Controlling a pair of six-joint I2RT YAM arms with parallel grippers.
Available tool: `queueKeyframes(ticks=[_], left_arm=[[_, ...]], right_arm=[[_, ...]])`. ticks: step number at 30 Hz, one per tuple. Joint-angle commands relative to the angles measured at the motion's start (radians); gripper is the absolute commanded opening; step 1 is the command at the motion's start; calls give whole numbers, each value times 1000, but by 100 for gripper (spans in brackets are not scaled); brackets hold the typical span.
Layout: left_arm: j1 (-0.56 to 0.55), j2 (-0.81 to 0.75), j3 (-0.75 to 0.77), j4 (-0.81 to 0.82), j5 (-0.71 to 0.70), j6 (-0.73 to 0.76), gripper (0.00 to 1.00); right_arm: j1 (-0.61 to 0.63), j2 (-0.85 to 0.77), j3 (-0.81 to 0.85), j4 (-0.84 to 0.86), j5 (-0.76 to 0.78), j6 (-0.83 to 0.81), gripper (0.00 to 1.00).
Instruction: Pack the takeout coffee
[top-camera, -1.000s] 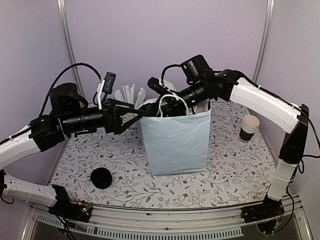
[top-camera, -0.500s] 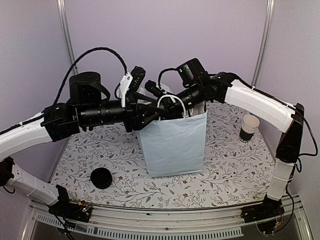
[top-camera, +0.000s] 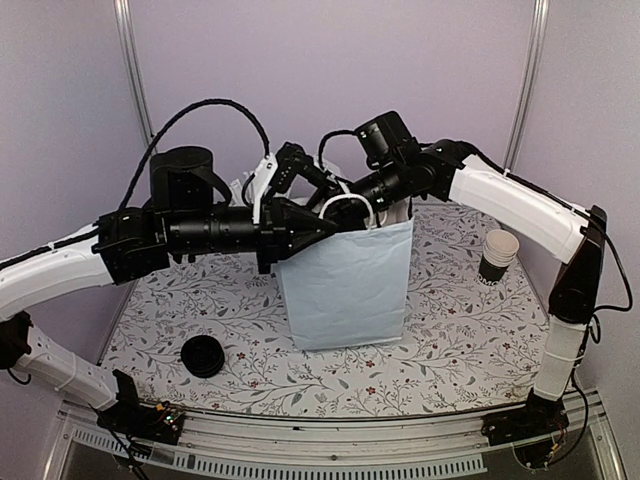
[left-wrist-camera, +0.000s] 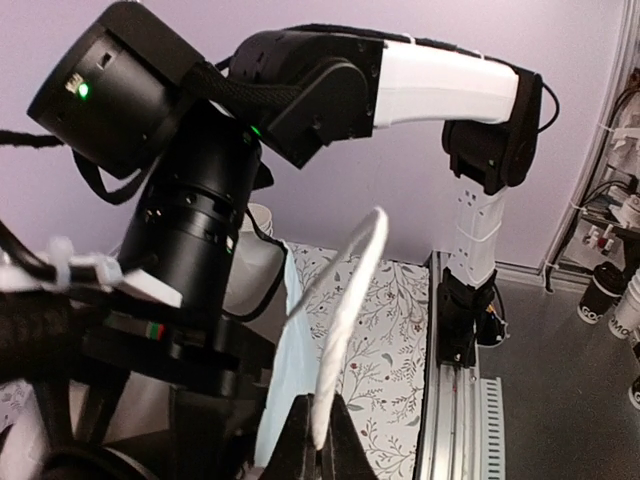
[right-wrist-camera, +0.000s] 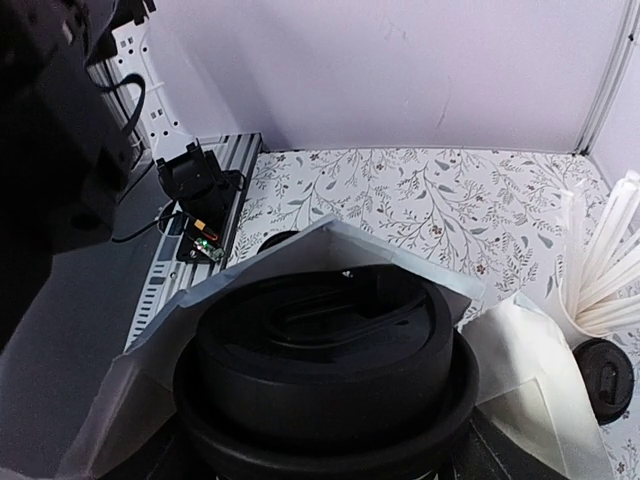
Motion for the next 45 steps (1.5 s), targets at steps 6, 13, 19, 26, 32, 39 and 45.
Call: queueKeyframes(ticks=[6, 13, 19, 26, 32, 39, 45], left_arm=[[-44, -99, -114, -96, -34, -61, 0], [-44, -134, -140, -81, -102, -66, 0], [-43, -170, -198, -35, -249, -89, 0], [-28, -309, -341, 65, -391, -140, 0], [-9, -318, -388, 94, -339, -198, 0], [-8, -252, -364, 155, -286, -216, 0], [-9, -254, -339, 149, -293, -205, 0]], right_arm=[[-77, 4, 120, 8, -142, 12, 56], [-77, -43, 78, -45, -238, -65, 56], [-77, -79, 77, -137, -272, -147, 56], [-77, -87, 57, -271, -251, -267, 57], [-79, -123, 70, -210, -293, -236, 57], [-89, -76, 124, -37, -419, -68, 59], [-104, -22, 98, 23, -480, -19, 59]])
